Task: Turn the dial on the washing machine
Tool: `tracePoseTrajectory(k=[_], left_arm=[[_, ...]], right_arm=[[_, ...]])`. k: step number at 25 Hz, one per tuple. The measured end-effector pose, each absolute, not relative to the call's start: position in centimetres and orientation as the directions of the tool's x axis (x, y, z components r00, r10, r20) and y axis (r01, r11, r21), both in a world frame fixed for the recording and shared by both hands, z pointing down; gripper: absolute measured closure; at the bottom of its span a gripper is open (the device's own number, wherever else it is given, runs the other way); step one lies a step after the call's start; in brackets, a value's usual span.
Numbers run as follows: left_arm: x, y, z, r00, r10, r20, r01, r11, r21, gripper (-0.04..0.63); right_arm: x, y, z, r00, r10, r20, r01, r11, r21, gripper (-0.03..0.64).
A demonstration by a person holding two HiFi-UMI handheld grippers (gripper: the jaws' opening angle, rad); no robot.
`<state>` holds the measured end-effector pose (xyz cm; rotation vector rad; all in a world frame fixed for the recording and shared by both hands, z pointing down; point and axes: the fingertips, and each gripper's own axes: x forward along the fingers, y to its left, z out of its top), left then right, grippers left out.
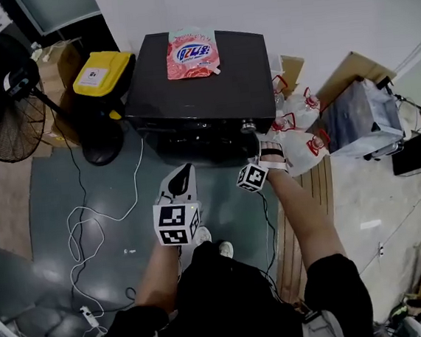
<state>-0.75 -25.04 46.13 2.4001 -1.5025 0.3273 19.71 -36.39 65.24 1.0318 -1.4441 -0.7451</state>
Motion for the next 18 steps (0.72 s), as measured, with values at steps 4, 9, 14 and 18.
tracePoseTrajectory(k=[4, 9, 14, 18], left_arm=[[-0.1, -25.2, 47.5, 0.432, -0.824, 0.367, -0.901, -0.415, 0.127, 0.583], [0.4, -24.9, 48.9, 0.431, -0.816, 0.386, -0.901, -0.415, 0.128, 0.583], [0.1, -24.0, 51.7, 0.431, -0.805, 0.408, -0.901, -0.41, 0.143, 0.583], [0.1, -23.8, 54.2, 0.429, -0.799, 0.422, -0.903, -0.399, 0.161, 0.583]], right_arm=[[19.9, -37.5, 67.2, 0.037, -0.913, 0.407, -0.099, 0.402, 0.91, 0.373], [20.6, -38.4, 68.2, 0.09, -0.91, 0.405, -0.039, 0.403, 0.914, 0.35], [20.5, -39.5, 69.6, 0.101, -0.921, 0.376, -0.064, 0.371, 0.926, 0.325], [20.4, -40.0, 70.7, 0.098, -0.932, 0.349, -0.076, 0.343, 0.936, 0.298]])
